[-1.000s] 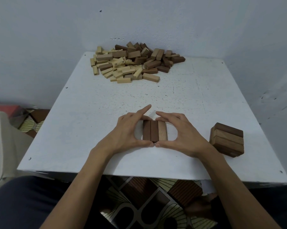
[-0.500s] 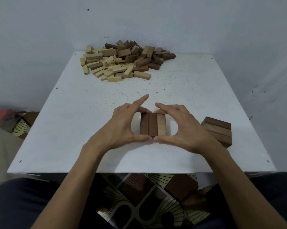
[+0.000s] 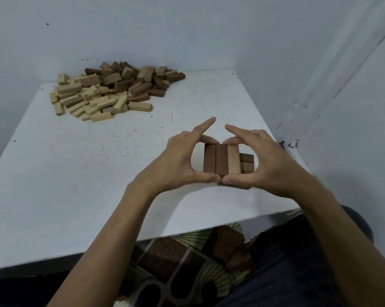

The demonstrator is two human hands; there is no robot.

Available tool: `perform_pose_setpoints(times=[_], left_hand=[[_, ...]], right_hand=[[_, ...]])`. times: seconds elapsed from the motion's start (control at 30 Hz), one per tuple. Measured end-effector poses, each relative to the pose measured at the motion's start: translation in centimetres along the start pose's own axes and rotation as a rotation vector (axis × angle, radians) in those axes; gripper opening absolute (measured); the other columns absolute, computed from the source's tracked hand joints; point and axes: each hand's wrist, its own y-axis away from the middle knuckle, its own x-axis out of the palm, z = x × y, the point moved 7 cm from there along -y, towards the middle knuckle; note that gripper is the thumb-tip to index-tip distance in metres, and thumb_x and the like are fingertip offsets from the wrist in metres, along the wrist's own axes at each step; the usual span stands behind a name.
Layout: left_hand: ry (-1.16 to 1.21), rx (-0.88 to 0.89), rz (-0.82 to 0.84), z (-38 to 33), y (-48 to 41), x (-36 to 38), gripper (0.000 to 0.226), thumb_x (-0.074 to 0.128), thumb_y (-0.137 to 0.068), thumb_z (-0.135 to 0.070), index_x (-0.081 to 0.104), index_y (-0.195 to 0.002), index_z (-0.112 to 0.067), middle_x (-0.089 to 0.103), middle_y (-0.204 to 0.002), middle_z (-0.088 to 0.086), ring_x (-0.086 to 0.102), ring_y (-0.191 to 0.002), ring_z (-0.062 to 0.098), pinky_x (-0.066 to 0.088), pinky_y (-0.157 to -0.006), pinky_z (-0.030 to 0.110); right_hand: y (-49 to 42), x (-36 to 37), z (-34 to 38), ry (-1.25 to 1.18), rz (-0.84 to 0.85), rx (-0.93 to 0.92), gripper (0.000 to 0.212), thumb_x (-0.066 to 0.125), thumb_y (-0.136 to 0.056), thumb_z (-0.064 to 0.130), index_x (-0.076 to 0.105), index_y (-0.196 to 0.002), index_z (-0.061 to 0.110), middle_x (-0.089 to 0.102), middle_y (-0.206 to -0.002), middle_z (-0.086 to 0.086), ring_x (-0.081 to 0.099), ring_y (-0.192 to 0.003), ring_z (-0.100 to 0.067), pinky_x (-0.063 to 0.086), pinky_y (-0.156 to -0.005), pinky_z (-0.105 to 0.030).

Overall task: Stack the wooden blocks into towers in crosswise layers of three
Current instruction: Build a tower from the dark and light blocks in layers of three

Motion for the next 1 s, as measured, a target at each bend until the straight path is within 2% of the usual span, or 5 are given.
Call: perform_pose_setpoints(times=[0.3, 0.57, 0.77, 0.9, 1.0], left_hand=[[-0.006, 0.012, 0.078, -1.4, -2.9, 2.8, 0.108, 0.082, -0.075, -0.044, 0.011, -0.156, -0.039, 0.047, -0.129, -0.029, 0.033, -0.125, -0.001, 0.02, -0.109, 0.025], [-0.014, -0.008, 0.116, -1.0, -3.3, 3.6, 0.107, 0.082, -0.076, -0.042, 0.011, -0.155, -0.039, 0.05, -0.136, -0.023, 0.033, -0.123, 0.0, 0.019, -0.106, 0.023], [-0.012, -0.015, 0.123, -0.8, -3.5, 3.8, 0.106, 0.081, -0.076, -0.043, 0.011, -0.155, -0.039, 0.048, -0.133, -0.026, 0.032, -0.119, -0.004, 0.018, -0.106, 0.022], [0.005, -0.021, 0.152, -0.7, -3.5, 4.1, 0.106, 0.082, -0.075, -0.044, 0.013, -0.155, -0.041, 0.05, -0.135, -0.019, 0.038, -0.126, 0.004, 0.025, -0.111, 0.031], [0.006, -0.017, 0.166, -0.6, -3.5, 4.3, 0.105, 0.083, -0.074, -0.044, 0.016, -0.155, -0.042, 0.05, -0.135, -0.019, 0.04, -0.126, 0.004, 0.028, -0.112, 0.034]], right_hand=[[1.3, -1.1, -3.8, 0.015, -0.023, 0.044, 0.102, 0.083, -0.072, 0.045, 0.022, -0.154, 0.037, 0.05, -0.131, 0.028, 0.028, -0.121, 0.008, 0.024, -0.095, -0.004], [1.2, -0.4, -4.8, 0.003, -0.036, 0.02, 0.102, 0.082, -0.07, 0.048, 0.021, -0.152, 0.037, 0.049, -0.129, 0.029, 0.032, -0.122, 0.002, 0.024, -0.094, -0.005], [1.0, -0.1, -5.3, -0.001, -0.039, 0.009, 0.1, 0.079, -0.07, 0.052, 0.025, -0.153, 0.034, 0.047, -0.129, 0.03, 0.033, -0.124, 0.0, 0.027, -0.095, -0.009], [1.1, 0.1, -5.2, 0.018, -0.045, -0.019, 0.098, 0.079, -0.072, 0.051, 0.029, -0.153, 0.031, 0.042, -0.127, 0.034, 0.035, -0.124, -0.003, 0.024, -0.096, -0.009], [1.1, 0.4, -5.2, 0.007, -0.044, -0.029, 0.097, 0.077, -0.072, 0.056, 0.031, -0.153, 0.028, 0.047, -0.134, 0.023, 0.038, -0.128, -0.008, 0.03, -0.101, -0.021]])
